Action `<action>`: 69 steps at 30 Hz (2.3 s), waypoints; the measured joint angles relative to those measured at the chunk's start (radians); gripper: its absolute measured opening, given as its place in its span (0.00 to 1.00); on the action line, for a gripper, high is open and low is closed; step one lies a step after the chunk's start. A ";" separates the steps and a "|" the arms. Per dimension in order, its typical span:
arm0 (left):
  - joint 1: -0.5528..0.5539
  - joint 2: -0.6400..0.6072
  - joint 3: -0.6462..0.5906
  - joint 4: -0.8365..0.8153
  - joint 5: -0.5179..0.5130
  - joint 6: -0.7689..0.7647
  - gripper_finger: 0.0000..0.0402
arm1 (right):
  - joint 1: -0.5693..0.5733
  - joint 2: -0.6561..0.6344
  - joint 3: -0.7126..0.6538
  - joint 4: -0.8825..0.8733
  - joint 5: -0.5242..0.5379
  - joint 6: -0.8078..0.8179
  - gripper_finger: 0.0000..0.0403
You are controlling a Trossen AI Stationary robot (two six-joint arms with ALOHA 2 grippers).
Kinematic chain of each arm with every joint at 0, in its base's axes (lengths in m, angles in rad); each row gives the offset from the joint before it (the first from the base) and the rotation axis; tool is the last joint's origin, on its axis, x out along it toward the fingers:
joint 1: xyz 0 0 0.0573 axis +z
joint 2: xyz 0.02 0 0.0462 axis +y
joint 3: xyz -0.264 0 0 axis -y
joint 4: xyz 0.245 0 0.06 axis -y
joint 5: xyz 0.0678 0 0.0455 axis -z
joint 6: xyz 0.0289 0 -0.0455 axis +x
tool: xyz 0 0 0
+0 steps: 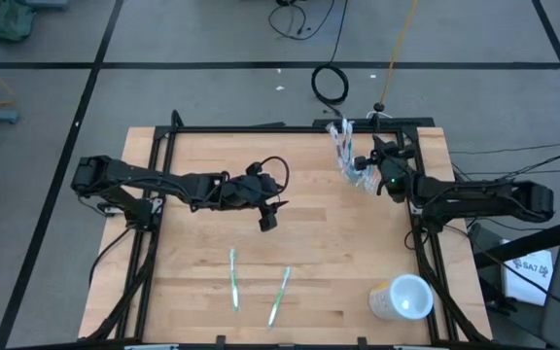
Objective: Pick & Place toothbrushing station
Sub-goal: Put the left green toothbrush into the transparent organizer
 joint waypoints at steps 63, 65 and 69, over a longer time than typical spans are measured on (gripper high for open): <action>-0.521 0.021 0.000 -0.569 -0.046 -1.358 0.53 | 0.528 -0.097 -0.002 0.513 -0.786 -0.057 0.00; -0.530 0.045 -0.009 -0.624 -0.036 -1.438 0.53 | 0.528 -0.097 -0.002 0.513 -0.786 -0.057 0.00; -0.527 0.114 -0.031 -0.621 0.035 -1.565 0.53 | 0.528 -0.097 -0.002 0.512 -0.786 -0.057 0.00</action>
